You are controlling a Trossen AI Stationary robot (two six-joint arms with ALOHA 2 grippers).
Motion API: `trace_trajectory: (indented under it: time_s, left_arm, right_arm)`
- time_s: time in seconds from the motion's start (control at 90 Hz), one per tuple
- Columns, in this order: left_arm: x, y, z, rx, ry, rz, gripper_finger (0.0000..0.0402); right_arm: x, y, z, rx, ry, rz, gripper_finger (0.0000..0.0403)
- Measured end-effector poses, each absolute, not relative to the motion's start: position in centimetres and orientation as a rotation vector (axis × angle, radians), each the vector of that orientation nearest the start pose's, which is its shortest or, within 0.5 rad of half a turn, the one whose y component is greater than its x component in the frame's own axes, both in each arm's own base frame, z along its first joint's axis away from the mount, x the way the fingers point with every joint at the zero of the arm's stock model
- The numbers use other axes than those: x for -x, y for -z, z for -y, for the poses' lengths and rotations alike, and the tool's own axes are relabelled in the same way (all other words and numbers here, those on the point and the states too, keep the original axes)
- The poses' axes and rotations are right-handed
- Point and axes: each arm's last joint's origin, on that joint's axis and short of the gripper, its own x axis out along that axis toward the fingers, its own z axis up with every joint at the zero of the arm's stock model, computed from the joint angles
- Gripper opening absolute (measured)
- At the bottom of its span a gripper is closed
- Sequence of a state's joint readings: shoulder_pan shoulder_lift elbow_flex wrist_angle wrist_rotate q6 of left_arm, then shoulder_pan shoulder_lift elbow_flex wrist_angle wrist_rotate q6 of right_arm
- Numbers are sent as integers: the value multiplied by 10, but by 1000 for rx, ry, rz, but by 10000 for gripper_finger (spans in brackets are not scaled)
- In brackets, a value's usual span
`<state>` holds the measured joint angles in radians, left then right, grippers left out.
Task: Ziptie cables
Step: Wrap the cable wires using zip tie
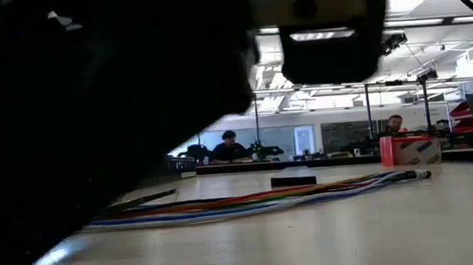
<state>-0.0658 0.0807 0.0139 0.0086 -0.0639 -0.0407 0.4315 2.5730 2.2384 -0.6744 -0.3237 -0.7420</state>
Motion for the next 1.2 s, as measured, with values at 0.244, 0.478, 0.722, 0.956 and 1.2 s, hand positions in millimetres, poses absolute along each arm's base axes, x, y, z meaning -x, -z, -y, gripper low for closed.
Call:
trace_trajectory:
  time_s: [0.244, 0.478, 0.722, 0.956, 1.2]
  left_arm:
    - [-102, -163, 5, 37, 1, -58, 0]
    - [-102, -163, 5, 37, 1, -58, 0]
    - [-102, -163, 5, 37, 1, -58, 0]
    - [-102, -163, 5, 37, 1, -58, 0]
    - [-102, -163, 5, 37, 2, -58, 0]
  right_arm:
    - [-497, -131, -226, 660, -985, -768, 144]
    - [-512, -129, -204, 586, -874, -775, 144]
    - [-514, -120, -194, 567, -858, -815, 126]
    - [-514, -119, -194, 583, -862, -815, 47]
    - [-514, -128, -200, 663, -790, -785, 1]
